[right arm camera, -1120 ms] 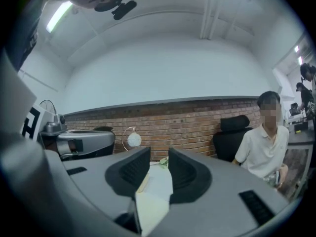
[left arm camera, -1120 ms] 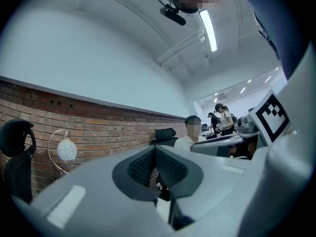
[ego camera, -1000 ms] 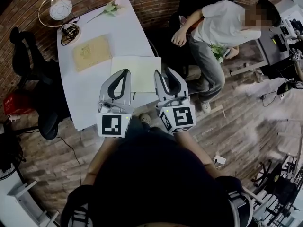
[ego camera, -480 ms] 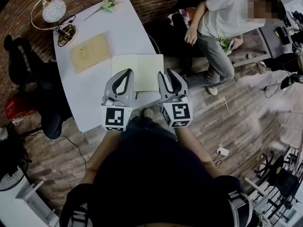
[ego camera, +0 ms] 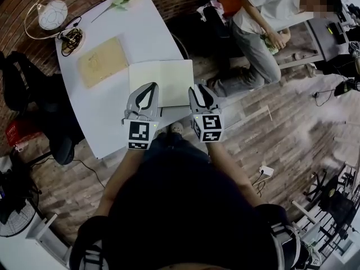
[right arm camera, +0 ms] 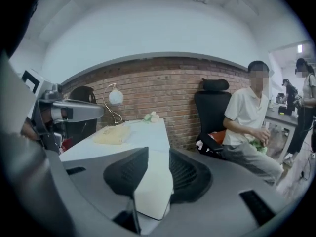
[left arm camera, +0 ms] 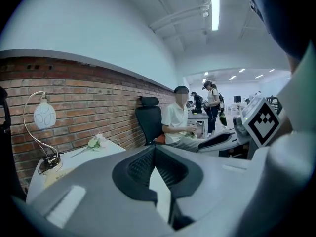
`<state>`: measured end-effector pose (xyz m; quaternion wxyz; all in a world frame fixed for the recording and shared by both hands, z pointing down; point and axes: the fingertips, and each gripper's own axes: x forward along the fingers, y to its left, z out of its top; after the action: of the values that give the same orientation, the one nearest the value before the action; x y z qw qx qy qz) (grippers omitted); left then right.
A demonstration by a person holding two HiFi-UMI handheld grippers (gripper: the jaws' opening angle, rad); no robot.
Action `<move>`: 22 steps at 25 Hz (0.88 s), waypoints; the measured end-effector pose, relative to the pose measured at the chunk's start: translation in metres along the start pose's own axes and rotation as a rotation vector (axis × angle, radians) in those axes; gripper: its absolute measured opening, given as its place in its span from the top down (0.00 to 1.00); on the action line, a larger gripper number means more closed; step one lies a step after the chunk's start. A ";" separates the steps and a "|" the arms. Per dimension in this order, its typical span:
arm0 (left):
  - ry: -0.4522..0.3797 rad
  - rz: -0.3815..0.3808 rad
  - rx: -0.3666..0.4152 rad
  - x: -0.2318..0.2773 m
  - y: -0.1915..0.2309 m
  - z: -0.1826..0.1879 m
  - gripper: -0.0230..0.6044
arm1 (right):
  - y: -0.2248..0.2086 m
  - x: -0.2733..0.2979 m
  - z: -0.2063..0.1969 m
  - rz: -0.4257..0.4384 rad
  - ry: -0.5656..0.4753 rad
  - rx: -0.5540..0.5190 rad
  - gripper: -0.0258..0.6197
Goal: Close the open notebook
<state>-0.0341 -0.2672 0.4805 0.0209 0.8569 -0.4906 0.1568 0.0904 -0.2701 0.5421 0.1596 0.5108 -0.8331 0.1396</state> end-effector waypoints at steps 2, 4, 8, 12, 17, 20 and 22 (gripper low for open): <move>0.026 -0.019 0.005 0.006 -0.004 -0.010 0.97 | -0.006 0.006 -0.017 -0.009 0.040 0.008 0.79; 0.046 -0.038 0.009 0.012 -0.008 -0.018 0.97 | -0.013 0.010 -0.030 -0.019 0.075 0.023 0.79; 0.080 -0.059 0.001 0.023 -0.012 -0.030 0.97 | -0.024 0.018 -0.047 -0.028 0.123 0.044 0.77; 0.105 -0.065 -0.012 0.031 -0.011 -0.039 0.97 | -0.028 0.029 -0.065 -0.010 0.189 0.064 0.76; 0.122 -0.069 -0.020 0.038 -0.009 -0.043 0.97 | -0.028 0.038 -0.085 0.011 0.268 0.112 0.75; 0.131 -0.069 -0.023 0.040 -0.008 -0.045 0.97 | -0.036 0.042 -0.092 -0.006 0.295 0.165 0.74; 0.136 -0.069 -0.025 0.042 -0.007 -0.047 0.97 | -0.041 0.045 -0.096 -0.009 0.312 0.202 0.73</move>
<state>-0.0201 -0.2894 0.5378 0.0700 0.8604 -0.4601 0.2077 0.1202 -0.2861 0.6510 0.2356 0.5002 -0.7776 0.2994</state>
